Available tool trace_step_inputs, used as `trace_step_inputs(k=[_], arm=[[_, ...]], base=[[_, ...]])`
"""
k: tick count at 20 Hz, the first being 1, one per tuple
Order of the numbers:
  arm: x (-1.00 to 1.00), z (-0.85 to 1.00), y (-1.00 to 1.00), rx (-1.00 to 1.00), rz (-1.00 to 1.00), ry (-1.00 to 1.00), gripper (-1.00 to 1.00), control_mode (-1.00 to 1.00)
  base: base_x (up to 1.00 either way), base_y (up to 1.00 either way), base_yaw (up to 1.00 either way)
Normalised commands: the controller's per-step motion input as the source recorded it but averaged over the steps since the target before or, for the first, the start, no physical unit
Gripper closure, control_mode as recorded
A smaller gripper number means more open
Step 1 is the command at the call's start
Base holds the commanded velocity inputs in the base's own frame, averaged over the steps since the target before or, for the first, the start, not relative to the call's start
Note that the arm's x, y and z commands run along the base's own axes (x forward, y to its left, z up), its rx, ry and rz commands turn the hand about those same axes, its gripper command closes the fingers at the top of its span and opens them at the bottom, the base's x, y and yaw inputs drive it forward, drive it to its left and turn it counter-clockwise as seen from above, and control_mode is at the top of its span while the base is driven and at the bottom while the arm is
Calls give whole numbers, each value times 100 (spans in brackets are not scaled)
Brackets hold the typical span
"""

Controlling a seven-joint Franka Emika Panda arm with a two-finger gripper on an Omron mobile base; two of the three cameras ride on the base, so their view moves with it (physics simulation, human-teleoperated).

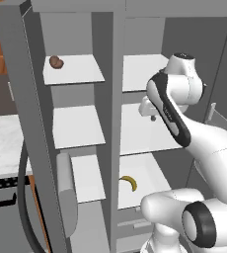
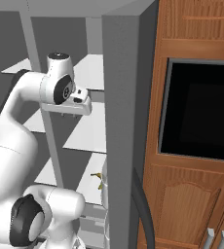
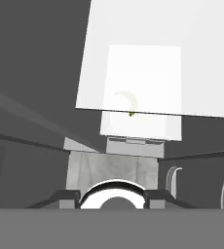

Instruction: There's a fish in the fridge that needs to be moved to the freezer for freezing. Pick up the fish from the fridge, place it on any shelf in the freezer, and close the fridge and freezer doors when done.

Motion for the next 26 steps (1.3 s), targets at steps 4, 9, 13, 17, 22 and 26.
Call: trace_step_inputs(k=[4, 9, 13, 17, 22, 26], arm=[[-66, 0, -6, 0, 0, -6, -100, -100], [-82, 4, -9, 0, 0, -3, -100, -100], [-25, 33, -41, -2, 0, 0, -100, -100], [0, 47, -62, -3, 0, 0, -100, -100], [5, 44, -51, -2, -1, 0, -100, -100], [22, 34, -22, 0, -1, -2, -100, -100]], base=[[0, 0, 0], [0, 0, 0], [0, 0, 0], [0, 0, 0], [0, 0, 0], [0, 0, 0]])
